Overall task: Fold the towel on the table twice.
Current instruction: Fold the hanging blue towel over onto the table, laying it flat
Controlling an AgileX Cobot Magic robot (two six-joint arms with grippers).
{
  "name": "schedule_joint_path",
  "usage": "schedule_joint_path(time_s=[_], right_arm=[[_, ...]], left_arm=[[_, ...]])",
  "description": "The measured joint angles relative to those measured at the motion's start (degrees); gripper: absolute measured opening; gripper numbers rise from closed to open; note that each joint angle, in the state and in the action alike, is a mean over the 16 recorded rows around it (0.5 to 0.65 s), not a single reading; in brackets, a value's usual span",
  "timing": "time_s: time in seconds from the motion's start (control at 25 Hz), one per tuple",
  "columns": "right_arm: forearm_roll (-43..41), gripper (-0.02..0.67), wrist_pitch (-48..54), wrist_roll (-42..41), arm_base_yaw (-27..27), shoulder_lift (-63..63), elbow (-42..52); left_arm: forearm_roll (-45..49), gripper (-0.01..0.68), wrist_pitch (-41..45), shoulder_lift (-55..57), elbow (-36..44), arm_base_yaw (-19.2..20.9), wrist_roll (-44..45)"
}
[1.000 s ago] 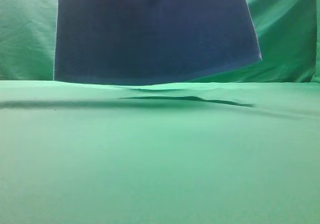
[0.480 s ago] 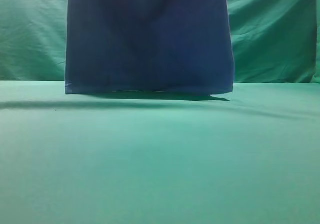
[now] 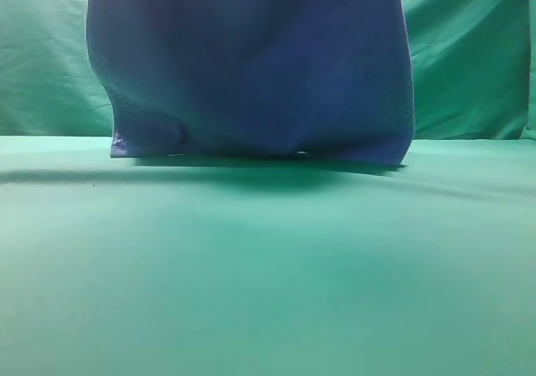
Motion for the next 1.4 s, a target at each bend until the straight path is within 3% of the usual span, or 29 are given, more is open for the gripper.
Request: schedule_joint_path(time_s=[0.2,0.4,1.0,1.4], right_arm=[[0.0,0.0,0.2,-0.4,0.0,-3.9,5.5],[0.0,0.0,-2.5,-0.6,0.0,-8.5,14.6],[3.9,0.0,-7.4,-2.8,0.0,-25.5,41.6],[8.9,0.0,-5.1,-4.5,0.0,-40.7,58.1]], left_arm=[[0.4,0.0,0.7,-2.3,2.5,0.0,-0.9],[0.1,0.0,-2.4,-6.2,10.7,-0.2,-1.5],[-4.0,0.0,-21.0,-33.2,58.7,-4.1,-0.3],[-8.0,0.0,-23.1,-51.8,81.2,-5.3,-0.2]])
